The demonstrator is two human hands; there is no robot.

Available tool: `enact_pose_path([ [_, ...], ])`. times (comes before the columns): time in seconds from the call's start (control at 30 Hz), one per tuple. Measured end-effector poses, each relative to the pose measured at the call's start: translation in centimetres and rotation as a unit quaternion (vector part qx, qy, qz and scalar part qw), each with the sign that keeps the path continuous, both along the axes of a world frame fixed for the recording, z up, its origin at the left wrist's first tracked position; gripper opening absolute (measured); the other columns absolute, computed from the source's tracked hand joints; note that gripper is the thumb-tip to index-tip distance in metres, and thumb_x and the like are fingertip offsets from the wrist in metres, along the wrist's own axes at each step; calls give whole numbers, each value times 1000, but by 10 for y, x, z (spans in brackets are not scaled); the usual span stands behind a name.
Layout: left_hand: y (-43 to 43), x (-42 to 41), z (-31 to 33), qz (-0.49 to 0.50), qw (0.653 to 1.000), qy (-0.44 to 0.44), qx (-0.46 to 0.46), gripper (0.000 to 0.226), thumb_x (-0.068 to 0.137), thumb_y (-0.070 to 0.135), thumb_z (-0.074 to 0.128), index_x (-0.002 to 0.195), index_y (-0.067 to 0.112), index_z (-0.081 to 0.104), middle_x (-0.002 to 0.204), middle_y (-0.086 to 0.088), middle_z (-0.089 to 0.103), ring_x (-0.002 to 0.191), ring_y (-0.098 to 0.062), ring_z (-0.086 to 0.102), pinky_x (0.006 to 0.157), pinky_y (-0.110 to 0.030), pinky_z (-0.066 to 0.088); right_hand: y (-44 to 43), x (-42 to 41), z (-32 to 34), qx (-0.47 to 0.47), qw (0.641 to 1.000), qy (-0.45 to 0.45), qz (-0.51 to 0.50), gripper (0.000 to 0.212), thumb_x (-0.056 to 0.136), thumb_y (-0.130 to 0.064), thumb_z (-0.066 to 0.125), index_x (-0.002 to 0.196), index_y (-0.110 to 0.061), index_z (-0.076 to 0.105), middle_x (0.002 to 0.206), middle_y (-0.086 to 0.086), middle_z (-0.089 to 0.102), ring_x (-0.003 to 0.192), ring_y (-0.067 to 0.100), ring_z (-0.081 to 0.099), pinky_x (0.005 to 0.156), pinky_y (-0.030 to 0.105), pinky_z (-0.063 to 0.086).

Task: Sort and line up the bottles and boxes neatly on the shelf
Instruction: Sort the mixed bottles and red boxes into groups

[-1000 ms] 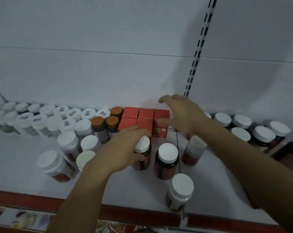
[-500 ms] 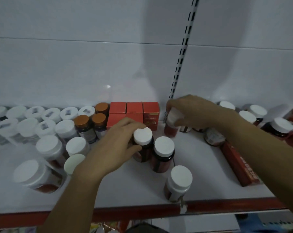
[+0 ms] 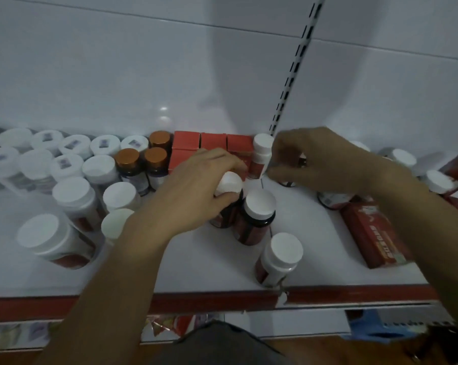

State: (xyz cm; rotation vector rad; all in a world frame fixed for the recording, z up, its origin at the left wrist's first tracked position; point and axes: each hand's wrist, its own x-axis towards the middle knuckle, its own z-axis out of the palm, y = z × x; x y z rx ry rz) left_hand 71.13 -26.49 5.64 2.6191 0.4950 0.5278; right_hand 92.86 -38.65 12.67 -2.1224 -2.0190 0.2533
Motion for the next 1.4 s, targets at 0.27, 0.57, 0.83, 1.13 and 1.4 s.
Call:
enact_pose_path([
  [0.27, 2, 11, -16, -12, 999, 35, -3, 55, 83, 25, 82, 133, 33, 60, 132, 12, 59, 120, -18, 49, 98, -47, 46, -68, -51, -39, -176, 984, 0, 40, 48, 78, -72, 67, 114, -49, 46, 103, -23, 52, 88, -3, 51, 79, 25, 49],
  [0.57, 3, 2, -9, -33, 999, 34, -22, 54, 85, 24, 81, 134, 28, 59, 134, 11, 54, 123, -12, 52, 104, -40, 46, -17, 17, -11, -35, 997, -43, -56, 40, 75, -49, 76, 110, -33, 65, 94, -13, 65, 86, 13, 59, 77, 31, 46],
  [0.83, 15, -36, 12, 7, 1000, 19, 6, 42, 90, 32, 73, 130, 32, 60, 130, 13, 55, 117, -7, 54, 98, -34, 48, 40, 22, -53, -33, 997, -47, -53, 46, 81, -42, 78, 121, -26, 62, 108, 3, 68, 96, 23, 60, 81, 34, 46],
  [1.13, 43, -129, 20, 165, 986, 17, -12, 40, 95, 23, 68, 134, 28, 61, 124, 8, 60, 111, -9, 55, 90, -21, 39, 52, -53, 0, 90, 986, -137, -12, 46, 91, -52, 60, 128, -26, 56, 111, 3, 62, 96, 30, 62, 80, 40, 51],
  [1.4, 24, -218, 1, 286, 954, 41, -77, 32, 81, 44, 79, 110, 37, 66, 120, 10, 51, 102, -8, 56, 78, -16, 40, 73, -207, -50, 39, 982, -53, 177, 50, 93, -69, 49, 125, -31, 53, 110, -5, 56, 93, 21, 59, 66, 36, 47],
])
